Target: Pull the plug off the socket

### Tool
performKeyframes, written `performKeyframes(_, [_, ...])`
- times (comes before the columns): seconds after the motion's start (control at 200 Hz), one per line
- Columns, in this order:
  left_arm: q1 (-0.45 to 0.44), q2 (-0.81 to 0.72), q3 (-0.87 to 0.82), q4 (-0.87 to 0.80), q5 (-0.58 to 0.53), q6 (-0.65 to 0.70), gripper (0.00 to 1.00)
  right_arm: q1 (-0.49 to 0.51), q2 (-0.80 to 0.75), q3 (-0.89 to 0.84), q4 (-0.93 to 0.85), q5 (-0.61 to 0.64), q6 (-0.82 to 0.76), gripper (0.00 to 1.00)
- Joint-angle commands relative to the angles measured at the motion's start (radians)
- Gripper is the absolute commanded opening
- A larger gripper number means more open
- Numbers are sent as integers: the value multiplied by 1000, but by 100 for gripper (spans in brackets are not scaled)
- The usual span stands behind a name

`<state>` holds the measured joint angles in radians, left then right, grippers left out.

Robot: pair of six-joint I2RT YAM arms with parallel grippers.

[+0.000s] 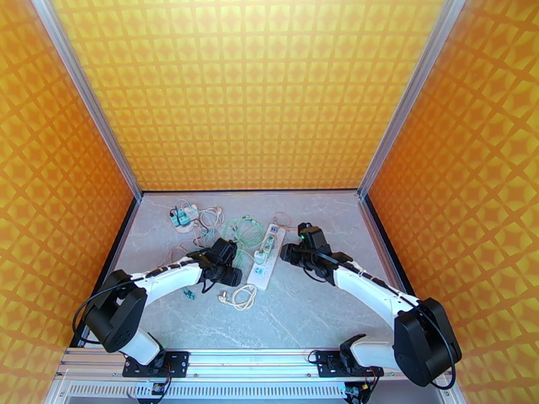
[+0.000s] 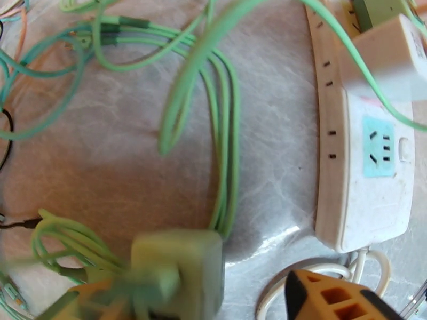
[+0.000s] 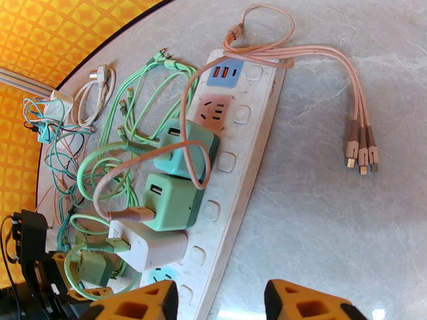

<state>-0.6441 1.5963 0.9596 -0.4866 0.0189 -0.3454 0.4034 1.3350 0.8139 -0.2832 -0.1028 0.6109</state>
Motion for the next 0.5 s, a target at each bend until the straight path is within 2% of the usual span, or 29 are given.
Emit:
performKeyframes(0.0, [11, -49, 60, -48, 19, -11, 82, -3, -31, 17, -40, 26, -36, 50])
performKeyframes(0.06, [11, -67, 77, -63, 12, -17, 97, -3, -33, 23, -47, 28, -38, 50])
performKeyframes(0.1, [12, -76, 94, -77, 9, -20, 100, -4, -33, 26, -48, 24, -40, 50])
performKeyframes(0.31, [12, -118, 161, -93, 3, -47, 99, -3, -36, 10, -9, -7, -38, 51])
performKeyframes(0.495, [13, -136, 148, 30, -4, -98, 99, -4, -27, 10, 2, -14, -27, 51])
